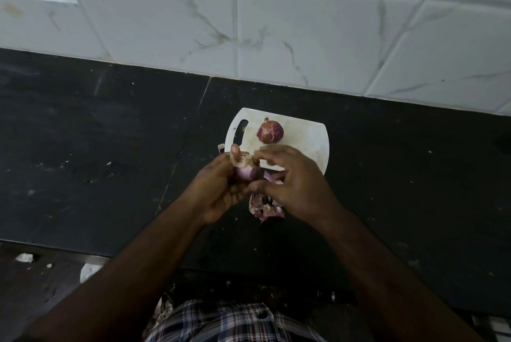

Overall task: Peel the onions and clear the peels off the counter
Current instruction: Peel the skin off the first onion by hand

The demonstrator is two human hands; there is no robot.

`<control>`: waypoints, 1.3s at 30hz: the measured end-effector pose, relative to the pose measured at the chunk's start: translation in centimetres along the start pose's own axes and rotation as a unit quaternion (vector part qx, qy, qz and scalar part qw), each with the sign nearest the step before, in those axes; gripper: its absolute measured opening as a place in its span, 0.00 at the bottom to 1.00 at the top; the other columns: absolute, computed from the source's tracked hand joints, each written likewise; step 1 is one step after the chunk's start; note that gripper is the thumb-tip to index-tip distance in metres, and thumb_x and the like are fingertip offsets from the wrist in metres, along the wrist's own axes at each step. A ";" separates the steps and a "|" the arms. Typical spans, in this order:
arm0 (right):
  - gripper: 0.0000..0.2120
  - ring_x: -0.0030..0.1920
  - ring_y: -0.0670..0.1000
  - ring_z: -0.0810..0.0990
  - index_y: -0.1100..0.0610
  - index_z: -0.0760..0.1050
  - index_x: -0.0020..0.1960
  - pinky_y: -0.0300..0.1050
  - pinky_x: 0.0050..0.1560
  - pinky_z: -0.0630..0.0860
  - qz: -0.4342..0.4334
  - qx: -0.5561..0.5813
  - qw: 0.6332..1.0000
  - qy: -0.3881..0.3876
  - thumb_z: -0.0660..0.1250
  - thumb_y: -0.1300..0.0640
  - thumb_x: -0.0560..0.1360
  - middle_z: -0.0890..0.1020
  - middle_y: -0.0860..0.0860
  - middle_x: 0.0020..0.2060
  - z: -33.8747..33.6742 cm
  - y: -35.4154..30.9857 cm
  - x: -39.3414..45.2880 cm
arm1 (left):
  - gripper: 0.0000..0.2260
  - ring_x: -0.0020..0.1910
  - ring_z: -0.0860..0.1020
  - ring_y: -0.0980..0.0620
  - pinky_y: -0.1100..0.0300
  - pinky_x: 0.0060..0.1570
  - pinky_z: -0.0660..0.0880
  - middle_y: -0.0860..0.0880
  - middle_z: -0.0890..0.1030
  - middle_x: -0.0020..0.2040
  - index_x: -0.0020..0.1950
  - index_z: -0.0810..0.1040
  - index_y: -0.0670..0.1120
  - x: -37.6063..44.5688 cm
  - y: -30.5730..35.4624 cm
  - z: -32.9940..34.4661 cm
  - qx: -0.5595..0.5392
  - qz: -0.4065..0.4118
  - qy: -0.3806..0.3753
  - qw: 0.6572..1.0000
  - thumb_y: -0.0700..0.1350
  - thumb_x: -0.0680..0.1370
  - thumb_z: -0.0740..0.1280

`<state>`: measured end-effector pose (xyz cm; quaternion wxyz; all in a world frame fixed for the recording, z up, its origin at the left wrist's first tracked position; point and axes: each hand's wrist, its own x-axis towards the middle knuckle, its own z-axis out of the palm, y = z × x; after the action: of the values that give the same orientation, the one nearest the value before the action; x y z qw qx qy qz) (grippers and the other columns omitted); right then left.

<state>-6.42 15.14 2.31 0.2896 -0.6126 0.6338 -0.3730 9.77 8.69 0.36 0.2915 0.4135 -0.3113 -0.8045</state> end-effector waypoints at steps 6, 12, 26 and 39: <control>0.22 0.53 0.41 0.82 0.52 0.80 0.63 0.46 0.57 0.81 0.040 0.023 0.999 0.017 0.74 0.59 0.70 0.85 0.45 0.53 0.0 -0.4 0.4 | 0.24 0.43 0.84 0.51 0.60 0.42 0.82 0.43 0.85 0.50 0.64 0.78 0.42 -0.6 0.4 -0.1 0.047 0.013 -0.033 0.998 0.57 0.77 0.64; 0.21 0.52 0.45 0.84 0.54 0.81 0.61 0.50 0.52 0.83 0.075 0.067 0.995 0.010 0.76 0.59 0.68 0.85 0.47 0.52 -0.5 -0.1 0.5 | 0.22 0.51 0.85 0.45 0.56 0.51 0.83 0.38 0.83 0.58 0.67 0.76 0.40 -0.8 0.5 -1.0 0.034 0.035 -0.093 0.994 0.36 0.73 0.70; 0.14 0.46 0.43 0.83 0.53 0.82 0.55 0.38 0.45 0.82 0.067 0.016 0.996 0.060 0.74 0.53 0.70 0.84 0.44 0.45 0.0 -0.1 0.6 | 0.21 0.45 0.85 0.46 0.59 0.44 0.83 0.37 0.85 0.53 0.64 0.78 0.40 -0.8 0.1 -0.5 0.058 0.047 -0.067 0.995 0.38 0.72 0.72; 0.12 0.52 0.43 0.84 0.56 0.83 0.58 0.49 0.57 0.81 0.060 0.066 0.995 0.050 0.71 0.59 0.75 0.86 0.48 0.50 -1.0 0.9 0.8 | 0.21 0.44 0.85 0.47 0.61 0.43 0.83 0.38 0.85 0.51 0.65 0.77 0.41 -0.7 0.3 -0.1 0.050 0.055 -0.064 0.995 0.39 0.71 0.71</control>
<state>-7.84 14.49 2.23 0.3191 -0.5333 0.6573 -0.4263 10.29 8.98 0.92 0.2938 0.3571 -0.3915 -0.7955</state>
